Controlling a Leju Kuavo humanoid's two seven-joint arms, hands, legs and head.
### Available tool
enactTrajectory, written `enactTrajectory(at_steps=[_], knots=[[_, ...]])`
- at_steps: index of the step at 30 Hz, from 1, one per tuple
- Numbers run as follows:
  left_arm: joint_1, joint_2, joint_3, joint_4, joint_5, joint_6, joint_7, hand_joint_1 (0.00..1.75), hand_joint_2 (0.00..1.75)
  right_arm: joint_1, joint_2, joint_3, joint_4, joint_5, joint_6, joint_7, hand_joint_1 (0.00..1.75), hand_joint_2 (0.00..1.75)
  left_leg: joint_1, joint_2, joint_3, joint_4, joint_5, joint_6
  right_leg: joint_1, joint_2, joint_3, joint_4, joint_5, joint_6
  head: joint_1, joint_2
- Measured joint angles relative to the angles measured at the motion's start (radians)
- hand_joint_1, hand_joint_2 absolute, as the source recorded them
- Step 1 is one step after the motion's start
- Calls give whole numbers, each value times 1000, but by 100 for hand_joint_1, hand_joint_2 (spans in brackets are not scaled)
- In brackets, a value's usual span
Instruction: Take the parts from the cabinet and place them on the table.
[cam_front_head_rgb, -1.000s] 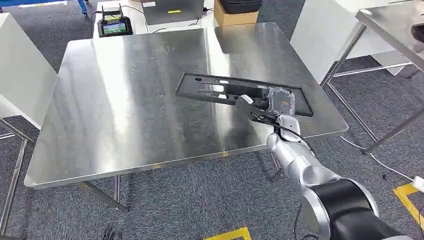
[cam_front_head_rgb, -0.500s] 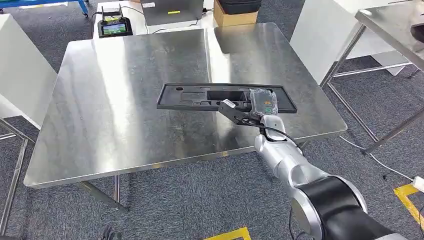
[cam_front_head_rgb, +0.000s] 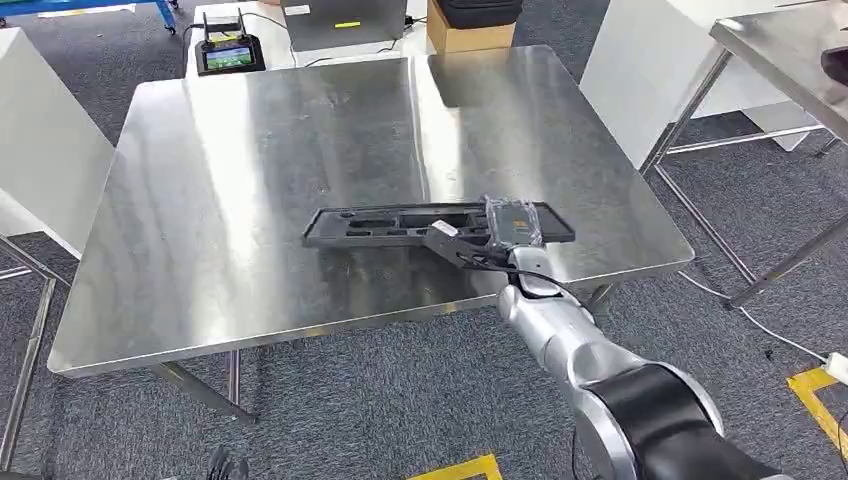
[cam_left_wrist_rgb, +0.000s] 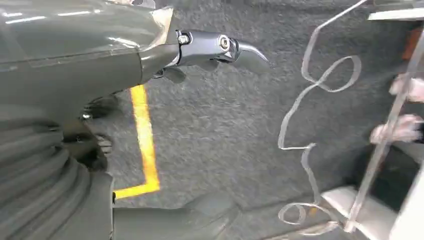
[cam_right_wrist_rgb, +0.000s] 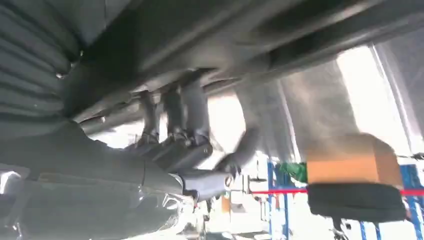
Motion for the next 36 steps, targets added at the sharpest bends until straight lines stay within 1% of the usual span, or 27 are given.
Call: enactTrajectory(at_steps=[5, 11, 14, 17, 19, 28, 33, 36], knots=[[-11, 23, -2, 60, -29, -35, 48, 0, 0, 25, 0, -10, 2, -9, -2, 29, 0, 0, 0, 1, 0, 0, 0, 0, 0, 0, 0, 0, 0, 0, 0, 0], [-24, 38, -2, 84, -71, -43, 94, 0, 0, 47, -25, -57, 2, -16, -9, 29, 0, 0, 0, 0, 0, 0, 0, 0, -1, 0, -1, 0, 0, 0, 0, 0], [-30, 40, -2, 90, -82, -51, 108, 0, 0, 55, -37, -76, 2, -22, 2, 23, 0, 0, 0, 1, 0, 0, 0, 0, -1, 0, -1, 0, 0, 0, 0, 0], [-39, 42, -2, 94, -95, -56, 113, 0, 0, 61, -53, -98, 2, -23, 36, 7, 0, 0, 0, 1, 0, 0, 0, 0, -1, 0, 0, 0, 0, 0, 0, 0], [-42, 42, -2, 98, -103, -56, 118, 0, 0, 61, -58, -111, 1, -18, 42, 2, 0, 0, 0, 2, 1, 0, 0, 0, -1, 0, 0, 0, 0, 0, 0, 0], [-46, 41, 2, 98, -118, -58, 120, 0, 0, 78, -74, -163, -16, 2, 27, -24, 0, 0, 0, 3, 1, 0, 0, 0, -1, 1, 0, 0, 0, 0, 0, 0], [-46, 40, 19, 98, -126, -65, 114, 0, 0, 82, -72, -185, -39, 15, -7, -82, 0, 0, 0, 2, 1, 0, 0, 0, -1, 1, 0, 0, 0, 0, 0, 0], [-46, 38, 29, 99, -128, -69, 108, 0, 0, 79, -70, -194, -57, 24, -12, -100, 0, 0, 0, 2, 1, 0, 0, 0, -1, 1, 0, 0, 0, 0, 0, 0]])
